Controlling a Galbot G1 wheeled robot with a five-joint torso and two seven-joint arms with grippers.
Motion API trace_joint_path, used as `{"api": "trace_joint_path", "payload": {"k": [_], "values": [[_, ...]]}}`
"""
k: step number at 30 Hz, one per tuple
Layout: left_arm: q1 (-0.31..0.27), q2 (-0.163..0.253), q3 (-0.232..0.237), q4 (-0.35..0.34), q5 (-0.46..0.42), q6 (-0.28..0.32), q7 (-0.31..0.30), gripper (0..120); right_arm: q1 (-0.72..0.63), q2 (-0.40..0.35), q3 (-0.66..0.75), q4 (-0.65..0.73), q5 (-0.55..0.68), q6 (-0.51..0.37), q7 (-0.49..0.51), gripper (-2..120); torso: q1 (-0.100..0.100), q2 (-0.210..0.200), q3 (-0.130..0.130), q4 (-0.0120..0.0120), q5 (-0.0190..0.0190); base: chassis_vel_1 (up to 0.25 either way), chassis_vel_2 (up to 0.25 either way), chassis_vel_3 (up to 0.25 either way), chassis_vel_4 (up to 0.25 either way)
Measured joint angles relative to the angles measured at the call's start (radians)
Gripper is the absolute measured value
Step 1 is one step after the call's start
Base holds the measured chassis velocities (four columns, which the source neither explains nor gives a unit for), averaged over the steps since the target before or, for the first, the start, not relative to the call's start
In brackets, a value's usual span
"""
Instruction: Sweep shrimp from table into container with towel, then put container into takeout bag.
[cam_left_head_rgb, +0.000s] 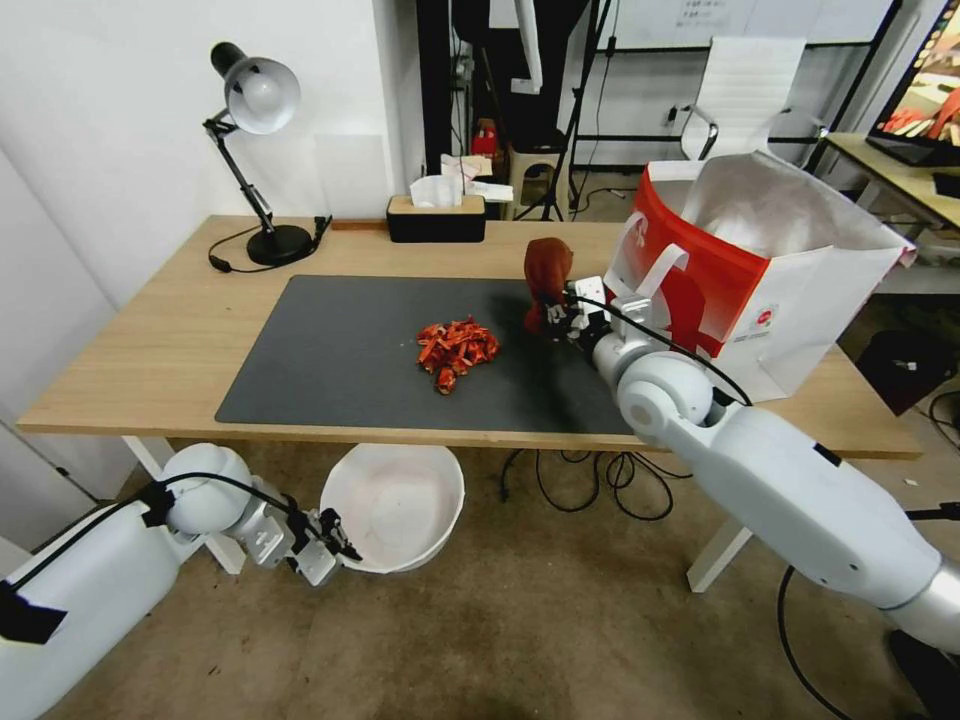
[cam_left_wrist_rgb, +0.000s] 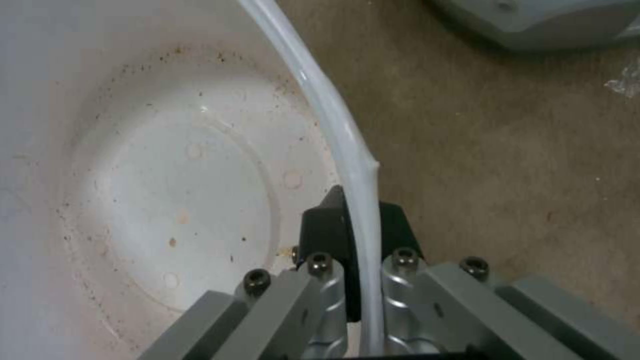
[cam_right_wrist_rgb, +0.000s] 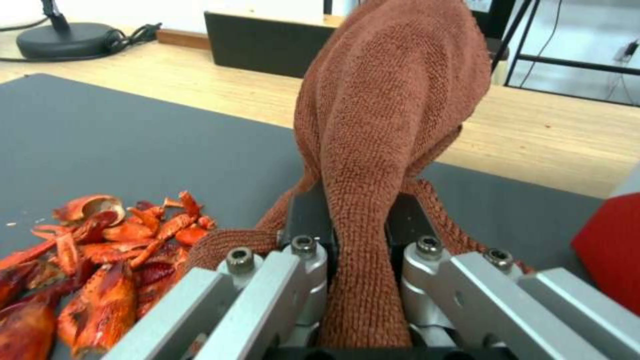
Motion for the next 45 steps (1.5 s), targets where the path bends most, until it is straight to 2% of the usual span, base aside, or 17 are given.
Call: {"api": "trace_joint_path", "payload": {"k": [3,4,7,8,11,15,25,31,45], "values": [[-0.060,-0.019,0.055,0.027,-0.010,0.005,0.000,0,0.018,0.017,-0.011,-0.032,-0.015,-0.001,-0.001,7,0.000,0.000,0.000,-0.0001,0.0001,0.000,0.000,0.000,0.000],[-0.060,-0.019,0.055,0.027,-0.010,0.005,0.000,0,0.018,0.017,-0.011,-0.032,-0.015,-0.001,-0.001,7,0.000,0.000,0.000,-0.0001,0.0001,0.000,0.000,0.000,0.000],[-0.125,-0.047,0.114,0.055,-0.015,0.007,0.000,0,0.035,0.030,-0.021,-0.059,-0.021,-0.005,0.001,7,0.000,0.000,0.000,-0.0001,-0.0003,0.000,0.000,0.000,0.000],[-0.125,-0.047,0.114,0.055,-0.015,0.007,0.000,0,0.035,0.030,-0.021,-0.059,-0.021,-0.005,0.001,7,0.000,0.000,0.000,-0.0001,-0.0003,0.000,0.000,0.000,0.000],[-0.181,-0.069,0.158,0.083,-0.028,0.008,-0.001,0,0.045,0.042,-0.029,-0.084,-0.025,-0.011,0.001,7,0.000,0.000,0.000,-0.0002,-0.0003,0.000,0.000,0.000,0.000],[-0.214,-0.080,0.181,0.095,-0.041,0.010,-0.001,0,0.050,0.059,-0.031,-0.117,-0.051,-0.013,-0.009,7,0.000,0.000,0.000,-0.0001,0.0001,0.000,0.000,0.000,0.000],[-0.228,-0.074,0.191,0.084,-0.059,0.012,0.000,0,0.070,0.082,-0.056,-0.181,-0.082,-0.034,-0.041,7,0.000,0.000,0.000,0.0000,0.0000,0.000,0.000,0.000,0.000],[-0.227,-0.058,0.186,0.081,-0.063,0.009,0.000,0,0.078,0.076,-0.120,-0.187,-0.070,-0.039,-0.045,7,0.000,0.000,0.000,0.0001,0.0000,0.000,0.000,0.000,0.000],[-0.218,-0.046,0.178,0.064,-0.071,0.008,-0.002,0,0.064,0.047,-0.163,-0.116,-0.038,-0.042,-0.041,7,0.000,0.000,0.000,0.0000,-0.0001,0.000,0.000,0.000,0.000]]}}
